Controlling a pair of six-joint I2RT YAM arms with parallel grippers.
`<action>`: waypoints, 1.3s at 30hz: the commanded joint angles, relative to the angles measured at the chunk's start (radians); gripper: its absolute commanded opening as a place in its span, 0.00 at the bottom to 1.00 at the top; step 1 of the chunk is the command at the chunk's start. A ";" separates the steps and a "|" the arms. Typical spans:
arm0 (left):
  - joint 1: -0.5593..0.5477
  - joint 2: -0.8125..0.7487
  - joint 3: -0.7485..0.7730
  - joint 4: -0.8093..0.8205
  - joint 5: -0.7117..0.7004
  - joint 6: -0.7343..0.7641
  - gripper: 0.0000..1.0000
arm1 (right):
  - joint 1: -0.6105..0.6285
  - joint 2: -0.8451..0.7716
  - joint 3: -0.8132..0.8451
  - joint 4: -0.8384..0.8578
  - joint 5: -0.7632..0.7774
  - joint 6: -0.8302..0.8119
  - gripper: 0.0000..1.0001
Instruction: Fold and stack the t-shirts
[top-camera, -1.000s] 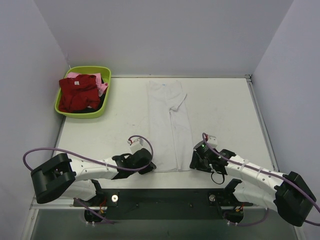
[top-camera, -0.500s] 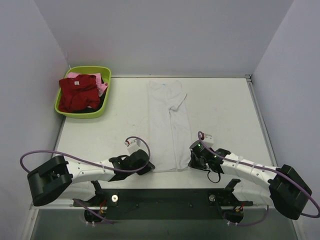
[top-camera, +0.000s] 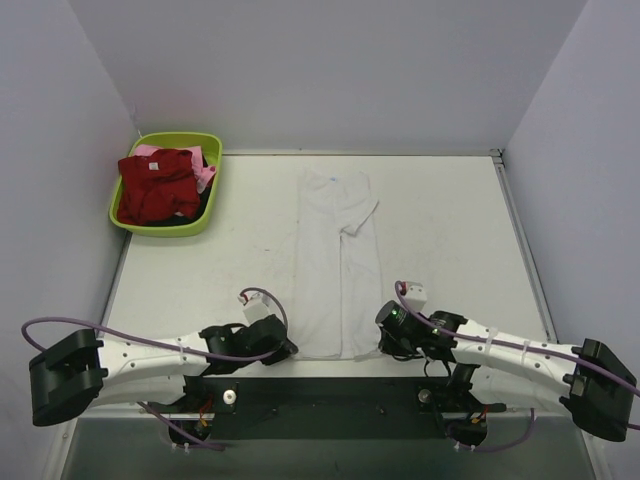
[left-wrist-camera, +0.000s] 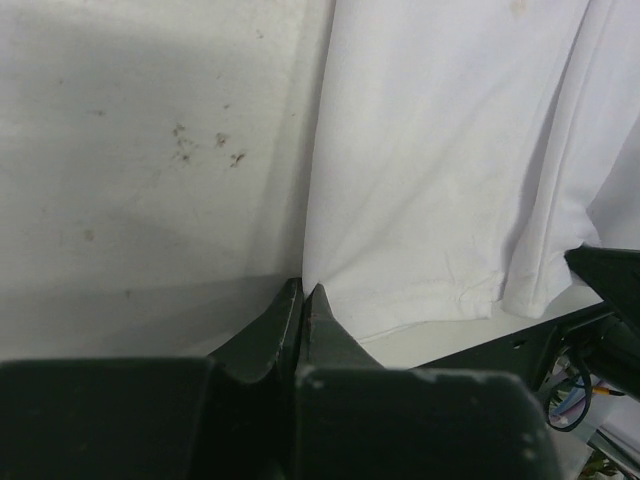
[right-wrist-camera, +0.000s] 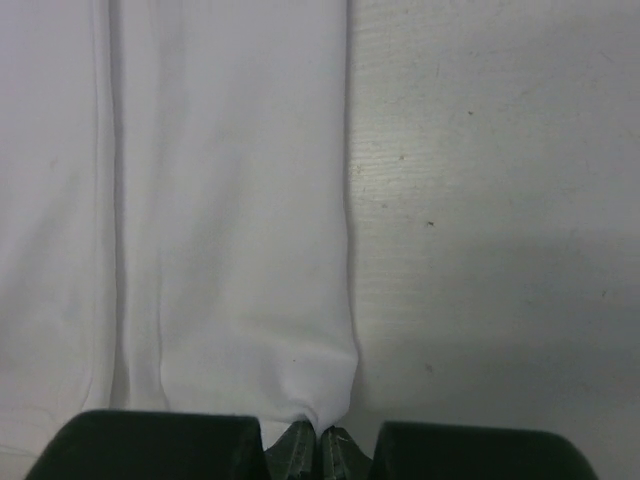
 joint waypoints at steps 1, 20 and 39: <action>-0.036 -0.076 -0.011 -0.181 -0.054 -0.047 0.00 | 0.023 -0.028 0.021 -0.120 0.079 0.041 0.00; 0.001 -0.001 0.313 -0.292 -0.163 0.152 0.00 | 0.009 0.091 0.263 -0.130 0.149 -0.057 0.00; 0.307 0.189 0.477 -0.106 -0.002 0.392 0.00 | -0.277 0.243 0.459 -0.019 0.087 -0.289 0.00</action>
